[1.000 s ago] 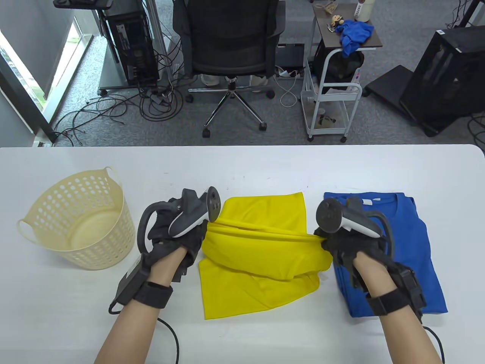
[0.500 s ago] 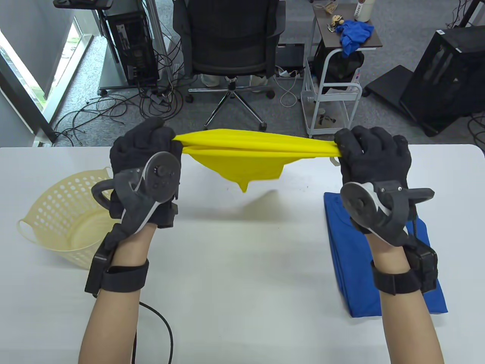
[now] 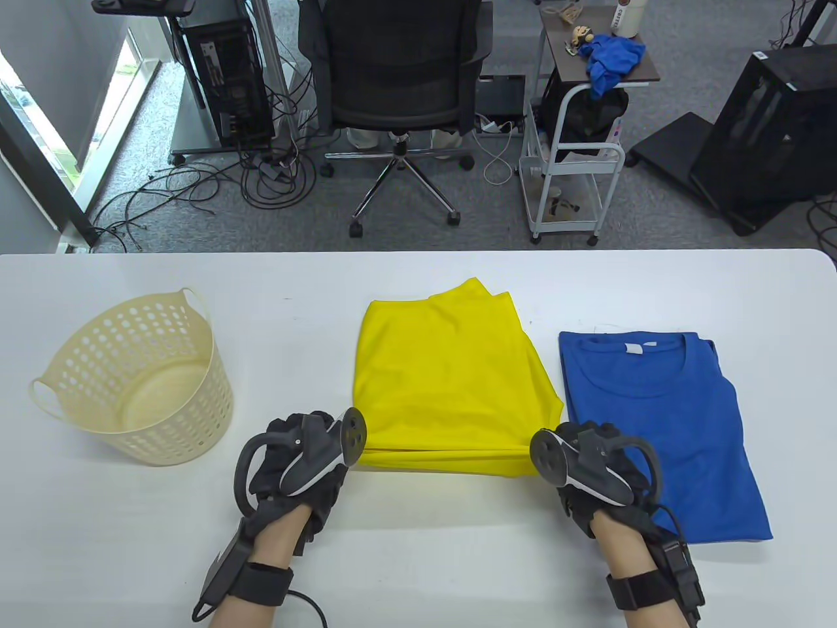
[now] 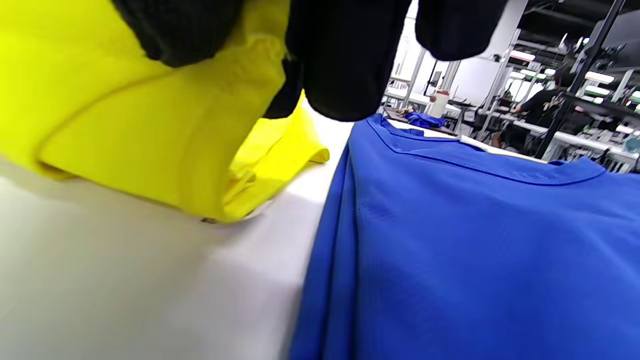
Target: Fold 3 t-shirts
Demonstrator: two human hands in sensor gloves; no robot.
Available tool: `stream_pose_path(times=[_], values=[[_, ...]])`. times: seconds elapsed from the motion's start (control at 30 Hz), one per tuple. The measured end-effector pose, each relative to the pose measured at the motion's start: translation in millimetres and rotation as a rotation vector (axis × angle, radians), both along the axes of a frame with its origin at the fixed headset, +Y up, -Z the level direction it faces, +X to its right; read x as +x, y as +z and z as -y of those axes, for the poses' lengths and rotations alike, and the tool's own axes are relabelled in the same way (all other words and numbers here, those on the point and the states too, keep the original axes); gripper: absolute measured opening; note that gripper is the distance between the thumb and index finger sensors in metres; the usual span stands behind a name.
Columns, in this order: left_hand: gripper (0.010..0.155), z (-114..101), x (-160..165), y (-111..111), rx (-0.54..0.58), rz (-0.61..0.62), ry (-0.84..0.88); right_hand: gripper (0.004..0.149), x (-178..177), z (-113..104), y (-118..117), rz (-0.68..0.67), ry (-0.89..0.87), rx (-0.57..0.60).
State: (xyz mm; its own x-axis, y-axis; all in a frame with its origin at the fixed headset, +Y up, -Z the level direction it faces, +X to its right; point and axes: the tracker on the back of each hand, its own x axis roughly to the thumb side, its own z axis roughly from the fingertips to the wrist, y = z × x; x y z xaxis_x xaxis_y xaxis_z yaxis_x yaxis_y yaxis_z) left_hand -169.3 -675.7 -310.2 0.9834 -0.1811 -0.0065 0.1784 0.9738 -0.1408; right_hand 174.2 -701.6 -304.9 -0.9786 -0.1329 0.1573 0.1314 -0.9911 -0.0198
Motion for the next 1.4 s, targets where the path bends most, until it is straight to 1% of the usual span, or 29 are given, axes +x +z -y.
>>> stream_pose_path(times=[0.07, 0.13, 0.2, 0.27, 0.3, 0.37, 0.43, 0.47, 0.5, 0.53, 0.57, 0.63, 0.7, 0.77, 0.8, 0.87, 0.9, 1.0, 1.03, 1.07, 1.13, 1.17, 1.2, 1.23, 1.27, 1.3, 1.33, 1.4], values=[[0.040, -12, -3, 10, 0.027, 0.005, -0.004, 0.043, 3, -15, 10, -0.018, -0.046, -0.008], [0.041, -29, -7, 22, 0.065, 0.011, 0.012, 0.044, 7, -34, 21, -0.034, -0.091, 0.031], [0.041, -50, -13, 37, 0.116, 0.018, 0.044, 0.044, 10, -57, 34, -0.053, -0.123, 0.052], [0.041, -74, -17, 52, 0.160, 0.028, 0.083, 0.043, 12, -82, 47, -0.067, -0.156, 0.039], [0.041, -83, -18, 57, 0.182, 0.031, 0.093, 0.043, 13, -92, 52, -0.071, -0.158, 0.040], [0.042, -109, -21, 69, 0.241, 0.044, 0.123, 0.043, 14, -118, 63, -0.084, -0.153, 0.075], [0.041, -126, -21, 73, 0.256, 0.041, 0.144, 0.043, 16, -134, 66, -0.085, -0.156, 0.104], [0.041, -131, -21, 72, 0.252, 0.037, 0.147, 0.043, 16, -141, 65, -0.081, -0.163, 0.108], [0.041, -135, -20, 69, 0.245, 0.028, 0.150, 0.043, 15, -146, 60, -0.072, -0.171, 0.101], [0.041, -134, -19, 63, 0.229, 0.016, 0.137, 0.043, 13, -145, 52, -0.061, -0.159, 0.085], [0.041, -131, -18, 57, 0.211, 0.009, 0.118, 0.043, 11, -140, 46, -0.050, -0.137, 0.062], [0.041, -117, -14, 39, 0.153, -0.010, 0.079, 0.043, 6, -121, 26, -0.022, -0.088, -0.015], [0.041, -93, -11, 16, 0.078, -0.032, 0.065, 0.043, 4, -92, 3, 0.001, -0.068, -0.096], [0.041, -68, -10, -8, -0.012, -0.061, 0.060, 0.043, 4, -69, -16, 0.023, -0.075, -0.152], [0.041, -59, -9, -18, -0.040, -0.068, 0.057, 0.043, 4, -62, -23, 0.025, -0.083, -0.167], [0.041, -42, -10, -37, -0.083, -0.084, 0.048, 0.043, 2, -50, -40, 0.041, -0.072, -0.198], [0.041, -38, -10, -43, -0.098, -0.092, 0.049, 0.043, 1, -48, -44, 0.043, -0.065, -0.199], [0.041, -25, -11, -62, -0.124, -0.116, 0.050, 0.043, -5, -40, -66, 0.082, -0.031, -0.235], [0.042, -21, -11, -66, -0.113, -0.125, 0.048, 0.044, -6, -37, -72, 0.099, -0.026, -0.239], [0.042, -18, -11, -70, -0.077, -0.137, 0.043, 0.045, -8, -34, -78, 0.127, -0.005, -0.208], [0.044, -13, -7, -72, 0.029, -0.149, 0.023, 0.050, -9, -32, -83, 0.182, 0.055, -0.114], [0.049, -11, -3, -70, 0.084, -0.136, 0.021, 0.055, -9, -32, -85, 0.186, 0.064, -0.064], [0.051, -7, 3, -66, 0.132, -0.091, 0.028, 0.055, -9, -32, -84, 0.184, 0.039, -0.040], [0.053, -2, 12, -60, 0.149, -0.006, 0.047, 0.056, -11, -31, -82, 0.156, -0.025, -0.038], [0.054, 3, 19, -55, 0.133, 0.066, 0.064, 0.055, -13, -30, -80, 0.134, -0.055, -0.044], [0.056, 13, 30, -48, 0.065, 0.191, 0.091, 0.055, -15, -28, -77, 0.116, -0.076, -0.061], [0.057, 20, 38, -44, 0.007, 0.261, 0.101, 0.054, -18, -26, -73, 0.106, -0.090, -0.081], [0.059, 47, 58, -31, -0.164, 0.347, 0.057, 0.054, -27, -20, -63, 0.068, -0.107, -0.110]])
